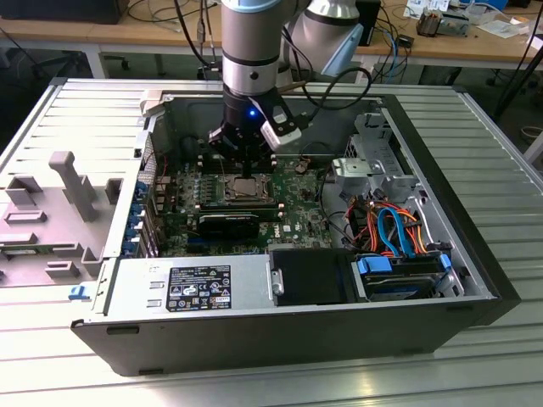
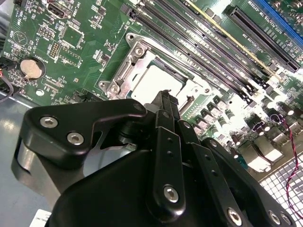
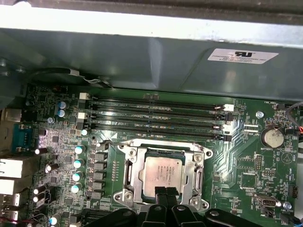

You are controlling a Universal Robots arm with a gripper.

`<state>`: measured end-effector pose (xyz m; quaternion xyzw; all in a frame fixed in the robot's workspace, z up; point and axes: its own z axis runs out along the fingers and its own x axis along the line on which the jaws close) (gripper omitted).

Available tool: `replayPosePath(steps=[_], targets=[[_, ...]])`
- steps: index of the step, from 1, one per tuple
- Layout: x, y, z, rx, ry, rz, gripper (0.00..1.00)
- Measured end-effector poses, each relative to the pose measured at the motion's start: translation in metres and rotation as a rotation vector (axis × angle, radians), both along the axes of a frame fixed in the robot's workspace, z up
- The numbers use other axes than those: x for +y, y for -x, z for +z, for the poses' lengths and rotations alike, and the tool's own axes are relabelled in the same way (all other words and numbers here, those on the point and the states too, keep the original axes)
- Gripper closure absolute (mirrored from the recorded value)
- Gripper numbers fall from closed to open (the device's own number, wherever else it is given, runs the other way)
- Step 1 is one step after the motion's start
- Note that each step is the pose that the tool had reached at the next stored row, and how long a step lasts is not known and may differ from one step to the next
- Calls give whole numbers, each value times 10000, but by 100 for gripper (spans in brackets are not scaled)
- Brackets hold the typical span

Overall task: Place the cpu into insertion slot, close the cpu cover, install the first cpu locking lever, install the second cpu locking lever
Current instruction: 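Install the first cpu locking lever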

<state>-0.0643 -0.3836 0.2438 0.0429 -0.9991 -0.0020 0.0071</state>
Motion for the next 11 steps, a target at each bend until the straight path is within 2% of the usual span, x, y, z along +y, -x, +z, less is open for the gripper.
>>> replayPosePath(steps=[11], targets=[[0, 69, 0, 0, 0, 1, 89]])
